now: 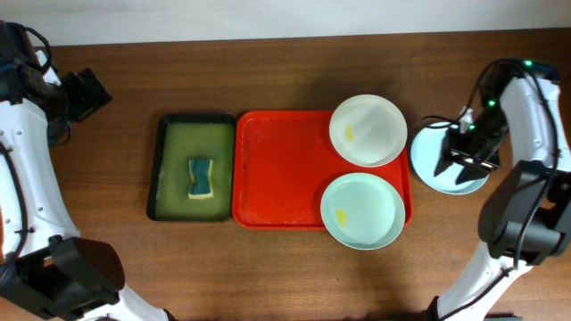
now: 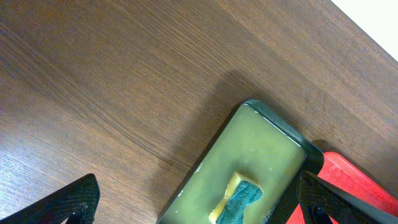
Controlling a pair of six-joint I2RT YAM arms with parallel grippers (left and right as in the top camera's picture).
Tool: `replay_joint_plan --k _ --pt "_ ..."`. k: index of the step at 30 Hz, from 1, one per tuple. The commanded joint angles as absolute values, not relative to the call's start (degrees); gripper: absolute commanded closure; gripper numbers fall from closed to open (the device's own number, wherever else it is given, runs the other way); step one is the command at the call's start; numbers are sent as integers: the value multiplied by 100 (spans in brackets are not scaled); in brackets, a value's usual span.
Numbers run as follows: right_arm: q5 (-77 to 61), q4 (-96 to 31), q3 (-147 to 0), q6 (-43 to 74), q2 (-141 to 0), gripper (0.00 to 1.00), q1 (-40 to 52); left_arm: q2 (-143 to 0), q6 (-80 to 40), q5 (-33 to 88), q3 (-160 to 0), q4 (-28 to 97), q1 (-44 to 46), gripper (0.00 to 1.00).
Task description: Clean dirty plates on tray and stack at the side
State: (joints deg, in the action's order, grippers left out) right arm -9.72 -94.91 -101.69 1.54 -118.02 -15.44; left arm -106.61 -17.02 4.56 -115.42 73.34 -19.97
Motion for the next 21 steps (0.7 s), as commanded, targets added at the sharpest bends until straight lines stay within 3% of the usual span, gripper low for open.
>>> replay_joint_plan --k 1,7,10,11,13,17,18,19,21 --pt "-1035 -9389 -9657 67 -11725 51 -888 -10606 -1754 515 -11618 7336 -2003 1" --pt "-987 -8066 -8197 89 -11736 53 -49 -10606 -1754 515 -11618 7336 -2003 1" --pt "-963 -7922 -8064 89 -11736 80 10 -10606 -1754 515 -11618 7336 -2003 1" --pt "-963 -7920 -8062 89 -11736 83 10 -10606 -1754 515 -11618 7336 -2003 1" --pt "-965 -7918 -8055 89 -11736 79 12 -10606 -1754 515 -11618 7336 -2003 0" --pt "-967 -7728 -7861 213 -11736 80 12 -10606 -1754 515 -11618 7336 -2003 0" --pt "-969 -7728 -7861 217 -11736 83 12 -10606 -1754 515 -11618 7336 -2003 0" --pt "-982 -7730 -7861 239 -11736 96 12 -10606 -1754 515 -11618 7336 -2003 0" --pt "-1441 -7706 -7861 237 -11736 96 45 -10606 -1754 515 -11618 7336 -2003 1"
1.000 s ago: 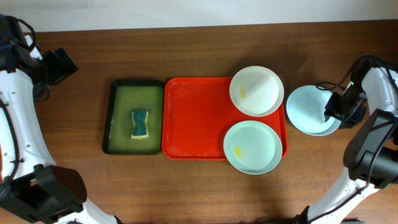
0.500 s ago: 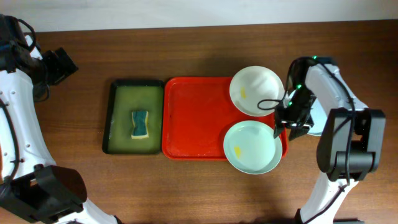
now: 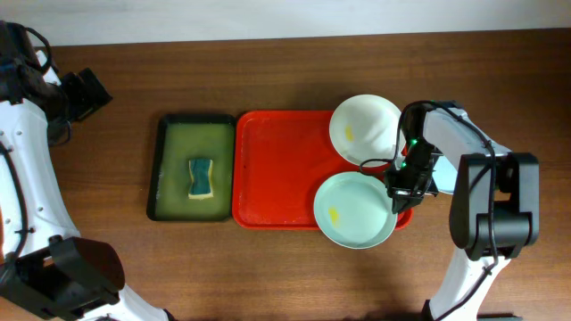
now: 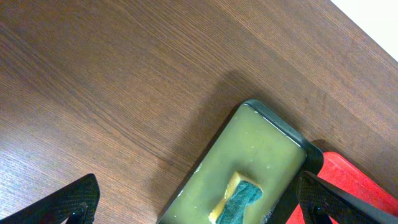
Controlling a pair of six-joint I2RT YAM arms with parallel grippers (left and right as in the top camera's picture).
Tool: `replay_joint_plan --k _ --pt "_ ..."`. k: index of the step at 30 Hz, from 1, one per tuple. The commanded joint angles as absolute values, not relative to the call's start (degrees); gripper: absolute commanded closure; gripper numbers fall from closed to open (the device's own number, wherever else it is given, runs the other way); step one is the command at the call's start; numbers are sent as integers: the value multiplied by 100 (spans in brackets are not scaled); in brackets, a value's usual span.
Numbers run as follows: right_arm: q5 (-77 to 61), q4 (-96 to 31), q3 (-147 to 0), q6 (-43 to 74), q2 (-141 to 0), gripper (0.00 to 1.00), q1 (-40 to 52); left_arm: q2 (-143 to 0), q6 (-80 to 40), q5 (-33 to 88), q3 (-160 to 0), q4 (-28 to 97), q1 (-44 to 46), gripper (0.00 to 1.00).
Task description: Clean dirty plates on tray and stack at the side
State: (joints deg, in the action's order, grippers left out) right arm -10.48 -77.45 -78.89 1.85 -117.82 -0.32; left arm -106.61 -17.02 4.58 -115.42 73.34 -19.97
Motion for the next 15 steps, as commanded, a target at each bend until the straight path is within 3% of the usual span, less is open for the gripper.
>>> replay_joint_plan --k 1,5,6,10,15 --pt "-1743 -7686 -7861 237 -11736 96 115 -10606 -1754 515 -11618 7336 -2003 1" --pt "-3277 -7083 -7859 353 -11736 96 886 -10606 -1754 515 -11618 7336 -2003 1" --pt "-3343 -6720 -7859 1033 -11736 96 1127 -10606 -1754 515 -11618 7336 -2003 0" --pt "-2882 -5140 -7859 3293 -11736 96 1804 -10606 -1754 515 -11618 7336 -2003 1" --pt "-2480 -4818 -7985 3798 -11699 92 1820 -10606 -1754 515 -11618 7336 -2003 0"
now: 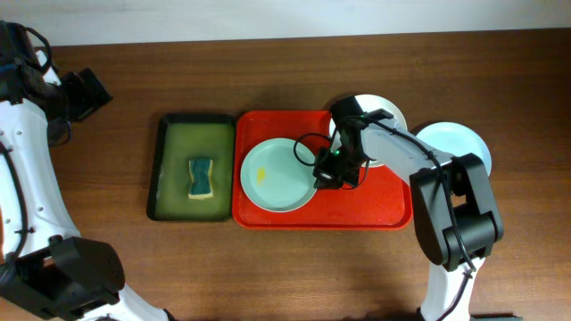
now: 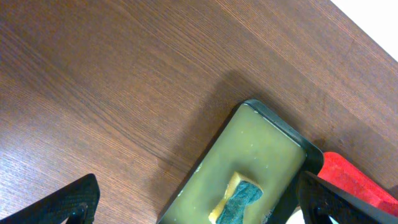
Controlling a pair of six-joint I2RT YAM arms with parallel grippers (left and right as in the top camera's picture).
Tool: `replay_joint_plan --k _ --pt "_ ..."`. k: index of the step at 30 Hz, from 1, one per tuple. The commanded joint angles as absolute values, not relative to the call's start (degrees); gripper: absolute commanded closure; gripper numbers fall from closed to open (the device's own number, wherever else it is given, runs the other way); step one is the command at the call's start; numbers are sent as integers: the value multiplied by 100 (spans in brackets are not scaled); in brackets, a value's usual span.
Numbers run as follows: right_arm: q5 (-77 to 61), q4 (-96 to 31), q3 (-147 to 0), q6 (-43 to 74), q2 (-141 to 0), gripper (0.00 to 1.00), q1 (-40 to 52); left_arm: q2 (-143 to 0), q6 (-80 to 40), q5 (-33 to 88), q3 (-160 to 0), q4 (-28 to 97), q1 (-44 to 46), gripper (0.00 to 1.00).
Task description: Clean dirty plates on tray and stack at the side
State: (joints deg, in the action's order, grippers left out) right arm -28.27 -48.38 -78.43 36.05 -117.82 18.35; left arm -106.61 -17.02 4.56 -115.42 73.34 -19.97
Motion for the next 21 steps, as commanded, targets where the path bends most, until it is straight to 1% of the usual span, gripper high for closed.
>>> replay_joint_plan --k 1,2,5,7,8,9,10,12,13,14,15,17,18,20,21 --pt "-2174 -4984 -8197 3798 -11544 84 1822 -10606 -1754 515 -11618 7336 -2003 1" --pt "-1568 -5435 -8471 3750 -11415 82 1822 -10606 -1754 515 -11618 7336 -2003 1" --pt "-1310 -6351 -9325 2893 -11292 73 1833 -10606 -1754 515 -11618 7336 -2003 0" --pt "-851 -7360 -10121 2633 -11284 73 1841 -10606 -1754 515 -11618 7338 -2003 1" --pt "-676 -7599 -10300 2482 -11273 72 1841 -10606 -1754 515 -11618 7336 -2003 1" --pt "-681 -7526 -10379 2095 -11273 19 1837 -10606 -1754 515 -11618 7336 -2003 1" --pt "-679 -7310 -10379 1874 -11277 1 1831 -10606 -1754 515 -11618 7336 -2003 1" --pt "-679 -6659 -10379 1223 -11279 1 1826 -10606 -1754 515 -11618 7336 -2003 1" --pt "-681 -6342 -10379 1223 -11281 2 1826 -10606 -1754 515 -11618 7338 -2003 0" --pt "-681 -6147 -10379 1223 -11281 55 1826 -10606 -1754 515 -11618 7336 -2003 1" --pt "-676 -6149 -10379 1223 -11281 94 1820 -10606 -1754 515 -11618 7336 -2003 1" --pt "-650 -6458 -10379 1245 -11275 96 1824 -10606 -1754 515 -11618 7336 -2003 1" --pt "-384 -6707 -10379 1365 -11275 96 1870 -10606 -1754 515 -11618 7336 -2003 1" --pt "486 -7275 -10370 1907 -11275 96 2196 -10606 -1754 515 -11618 7336 -2003 1" --pt "521 -7439 -10328 2051 -11275 96 2418 -10606 -1754 515 -11618 7336 -2003 1"
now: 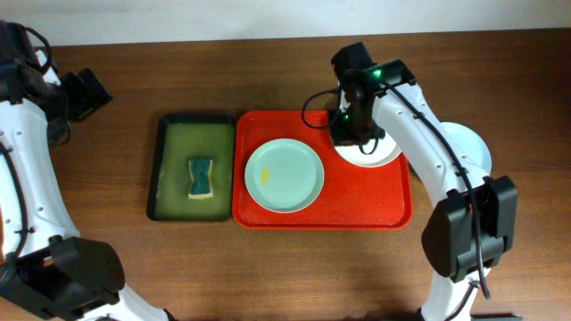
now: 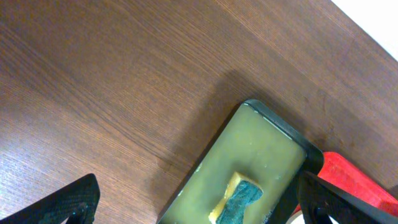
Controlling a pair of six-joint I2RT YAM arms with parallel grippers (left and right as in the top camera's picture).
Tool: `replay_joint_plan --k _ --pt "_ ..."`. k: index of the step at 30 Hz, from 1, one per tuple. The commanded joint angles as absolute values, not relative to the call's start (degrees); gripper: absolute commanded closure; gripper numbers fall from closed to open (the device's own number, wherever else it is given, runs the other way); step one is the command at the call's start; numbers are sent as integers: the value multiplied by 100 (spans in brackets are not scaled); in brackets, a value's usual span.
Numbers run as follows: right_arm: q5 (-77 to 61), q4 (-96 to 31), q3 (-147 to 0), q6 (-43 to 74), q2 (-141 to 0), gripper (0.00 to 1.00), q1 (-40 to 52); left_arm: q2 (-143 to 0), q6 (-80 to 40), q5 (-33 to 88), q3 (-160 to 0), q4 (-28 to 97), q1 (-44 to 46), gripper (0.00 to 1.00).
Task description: Clean dirty plates on tray and stack at the side
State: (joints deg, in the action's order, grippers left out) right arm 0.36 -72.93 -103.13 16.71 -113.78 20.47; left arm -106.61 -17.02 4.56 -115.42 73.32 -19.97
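Note:
A pale green plate (image 1: 284, 176) with a yellow smear lies on the left half of the red tray (image 1: 357, 205). A white plate (image 1: 379, 152) rests on the tray's far right corner, mostly covered by my right gripper (image 1: 355, 132), which hovers over its left part; its fingers are hidden under the wrist. A clean light-blue plate (image 1: 468, 147) lies on the table right of the tray. A blue-and-yellow sponge (image 1: 202, 176) (image 2: 239, 199) floats in the dark basin (image 1: 169, 165). My left gripper (image 1: 89, 89) (image 2: 196, 202) stays open, far left of the basin.
The dark basin (image 2: 264, 140) of greenish soapy water touches the red tray's left side. The right arm reaches across the tray's far right corner. Bare wood surrounds the basin and tray.
My right gripper has left the green plate's right rim and now sits over the white plate at the tray's far right. The green plate stays on the tray's left half. The left arm is still.
My right gripper was first at the light-blue plate right of the tray, with both dirty plates on the tray's right side. Then it was at the green plate's right rim. Then that plate lay on the tray's left half. Now the gripper is over the white plate.

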Motion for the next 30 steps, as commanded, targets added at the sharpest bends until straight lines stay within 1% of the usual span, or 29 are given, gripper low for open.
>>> replay_joint_plan --k 1,2,3,4,5,7,8,9,10,11,12,14,16,17,18,22,24,25,26,29,30 --pt "548 -7485 -10263 2224 -11275 96 2641 -10606 -1754 515 -11618 7336 -2003 1" --pt "681 -7476 -10208 2571 -11275 96 2805 -10606 -1754 515 -11618 7336 -2003 1" --pt "1240 -7483 -10165 3009 -11275 96 3057 -10606 -1754 515 -11618 7336 -2003 1" --pt "1859 -7483 -10151 3238 -11275 96 3336 -10606 -1754 515 -11618 7336 -2003 1" --pt "2178 -7459 -10151 3249 -11275 96 3610 -10606 -1754 515 -11618 7336 -2003 0" --pt "2147 -7448 -10151 3249 -11279 96 3861 -10606 -1754 515 -11618 7336 -2003 1" --pt "2014 -7391 -10151 3245 -11279 94 3782 -10606 -1754 515 -11618 7336 -2003 1" --pt "1994 -7303 -10151 3245 -11286 83 3664 -10606 -1754 515 -11618 7336 -2003 0" --pt "1986 -7207 -10151 3238 -11286 54 3494 -10606 -1754 515 -11618 7336 -2003 1" --pt "1688 -7111 -10151 2980 -11286 43 3280 -10606 -1754 515 -11618 7338 -2003 1" --pt "1352 -7070 -10151 2862 -11286 1 3083 -10606 -1754 515 -11618 7336 -2003 1" --pt "331 -6827 -10151 2088 -11286 1 2552 -10606 -1754 515 -11618 7336 -2003 1" --pt "213 -7116 -10145 2003 -11286 71 2322 -10606 -1754 515 -11618 7336 -2003 1" --pt "217 -7150 -10099 1966 -11286 77 2362 -10606 -1754 515 -11618 7336 -2003 1" --pt "244 -7116 -9992 1968 -11286 81 2436 -10606 -1754 515 -11618 7336 -2003 1" --pt "303 -6639 -9288 1968 -11222 82 2550 -10606 -1754 515 -11618 7336 -2003 1" --pt "-5 -6490 -9159 1730 -11207 81 2596 -10606 -1754 515 -11618 7336 -2003 1" --pt "69 -6361 -9065 1732 -11163 84 2604 -10606 -1754 515 -11618 7338 -2003 1" --pt "64 -6187 -8923 1734 -11037 85 2604 -10606 -1754 515 -11618 7336 -2003 0" --pt "58 -5566 -8097 1745 -9907 84 2604 -10606 -1754 515 -11618 7336 -2003 1" --pt "49 -5330 -7782 1831 -9596 81 2604 -10606 -1754 515 -11618 7336 -2003 1"
